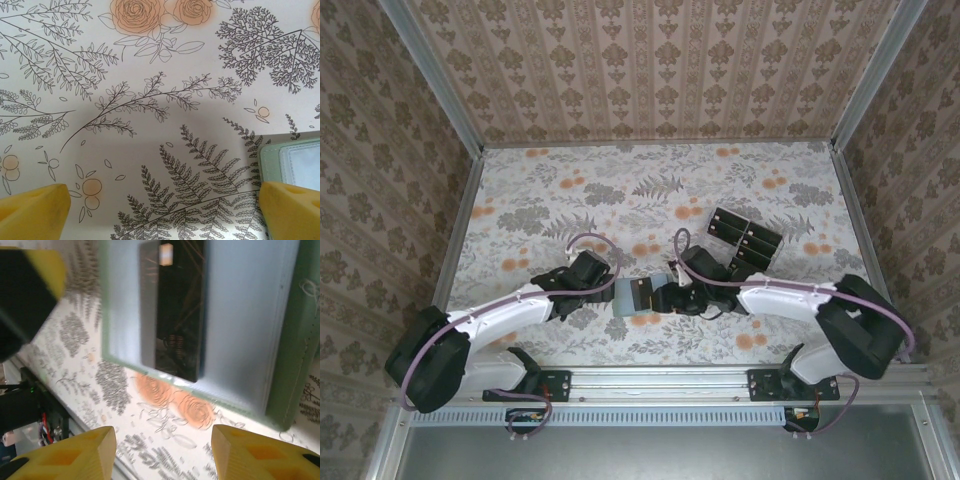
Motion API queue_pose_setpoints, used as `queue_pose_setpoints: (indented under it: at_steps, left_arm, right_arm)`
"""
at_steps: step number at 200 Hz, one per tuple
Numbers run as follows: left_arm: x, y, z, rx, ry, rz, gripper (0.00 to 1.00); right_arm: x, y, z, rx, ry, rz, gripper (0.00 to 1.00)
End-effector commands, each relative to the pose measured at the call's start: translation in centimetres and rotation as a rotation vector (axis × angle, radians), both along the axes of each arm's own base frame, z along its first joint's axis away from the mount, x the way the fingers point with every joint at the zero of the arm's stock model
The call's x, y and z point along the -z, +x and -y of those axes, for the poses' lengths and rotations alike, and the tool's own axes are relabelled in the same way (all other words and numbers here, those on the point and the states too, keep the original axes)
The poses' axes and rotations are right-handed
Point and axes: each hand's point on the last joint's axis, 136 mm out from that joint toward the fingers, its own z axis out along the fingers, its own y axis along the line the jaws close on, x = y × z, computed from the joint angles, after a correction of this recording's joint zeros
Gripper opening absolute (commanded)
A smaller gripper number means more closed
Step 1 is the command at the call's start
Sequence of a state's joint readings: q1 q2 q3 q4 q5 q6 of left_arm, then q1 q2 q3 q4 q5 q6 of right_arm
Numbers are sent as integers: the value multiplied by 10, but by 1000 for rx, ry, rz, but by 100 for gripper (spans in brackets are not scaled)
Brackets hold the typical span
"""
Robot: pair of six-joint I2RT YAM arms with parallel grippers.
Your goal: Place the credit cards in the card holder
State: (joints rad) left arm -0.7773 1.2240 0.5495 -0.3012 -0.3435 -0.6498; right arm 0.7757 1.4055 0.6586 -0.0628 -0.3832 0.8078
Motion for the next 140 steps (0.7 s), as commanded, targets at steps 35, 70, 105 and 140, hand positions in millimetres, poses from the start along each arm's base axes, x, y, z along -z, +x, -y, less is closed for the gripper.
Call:
queue_pose_setpoints:
  at_steps: [35,70,105,140]
  left_arm:
    - [9,-2,13,41,5,-16,100]
    - [16,-6,14,44,28,-29,100]
    - [23,-8,12,44,53,-39,100]
    - [30,-10,11,41,63,-49,100]
  right_arm:
    - [-30,22,1,6,-51,98,47]
    - [-6,37,-4,36,-98,79,40]
    - [6,45,-10,44,-101,65,37]
    - [17,46,-14,45,-102,43,35]
